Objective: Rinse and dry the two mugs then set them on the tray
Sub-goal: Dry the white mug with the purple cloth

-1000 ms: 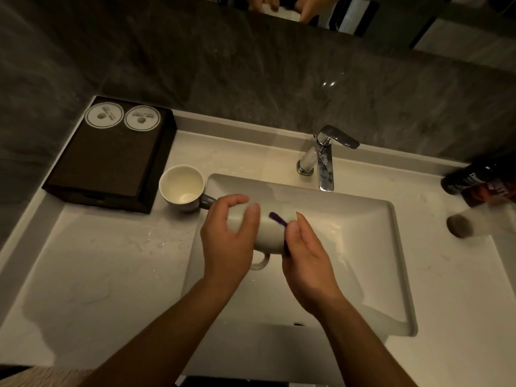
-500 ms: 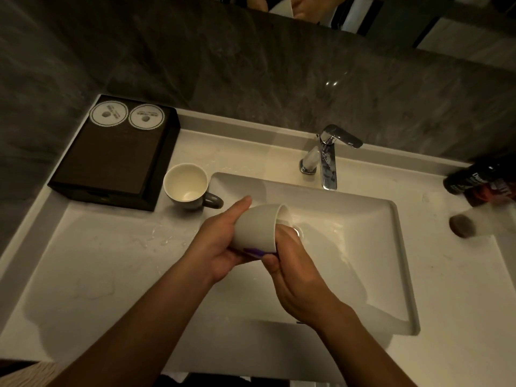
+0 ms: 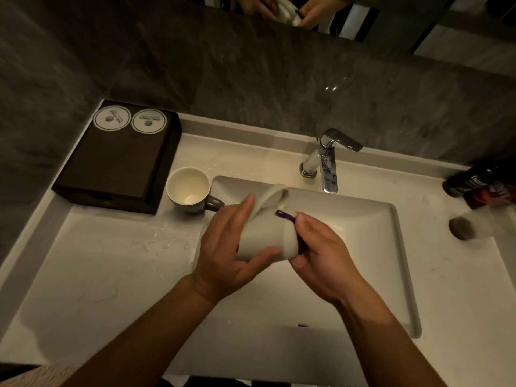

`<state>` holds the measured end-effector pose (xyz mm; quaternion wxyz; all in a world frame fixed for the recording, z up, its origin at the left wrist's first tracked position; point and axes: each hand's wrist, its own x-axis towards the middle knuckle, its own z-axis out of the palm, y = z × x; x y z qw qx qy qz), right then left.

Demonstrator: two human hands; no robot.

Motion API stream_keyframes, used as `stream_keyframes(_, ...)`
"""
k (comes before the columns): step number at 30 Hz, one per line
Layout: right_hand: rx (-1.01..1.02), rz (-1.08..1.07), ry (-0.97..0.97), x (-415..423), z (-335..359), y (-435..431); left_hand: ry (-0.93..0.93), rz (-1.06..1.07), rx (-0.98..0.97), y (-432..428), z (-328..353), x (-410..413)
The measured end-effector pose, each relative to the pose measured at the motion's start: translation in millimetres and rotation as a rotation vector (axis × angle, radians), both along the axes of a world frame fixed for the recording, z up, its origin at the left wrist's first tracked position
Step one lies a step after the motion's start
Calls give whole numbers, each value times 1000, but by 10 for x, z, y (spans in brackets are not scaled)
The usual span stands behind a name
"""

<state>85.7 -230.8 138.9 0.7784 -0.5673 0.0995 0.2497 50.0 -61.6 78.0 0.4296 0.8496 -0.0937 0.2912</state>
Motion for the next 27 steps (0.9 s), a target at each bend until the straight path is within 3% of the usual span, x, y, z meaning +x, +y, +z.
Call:
stream_keyframes(2,64,26,50,74,-31,-39,91,-66,-31,-3,51,-24)
stream_keyframes(5,-3,141,-39,160,-89,-123,574,-108,-433,-53,303,-56)
stream_keyframes(7,-114,269,-139,198,-117,-186,866,-177,-629,-22,361,19)
stream_keyframes(9,-248,414,-247,228,-109,-233,1052,-273,-781,15,398,77)
stream_keyframes(11,-387,563,-362,255,-70,-265,1182,-321,-814,59,387,92)
stream_keyframes(16,-400,767,-353,335,-9,-342,1259,-357,-772,121,307,65)
stream_keyframes(19,-400,778,-287,379,-43,-372,1235,-313,-784,63,246,38)
stream_keyframes(23,-381,722,-242,489,-74,-393,1282,-220,-1021,-26,184,-4)
stream_keyframes(27,-273,586,-174,591,-116,-498,1328,-255,-1248,-42,196,-11)
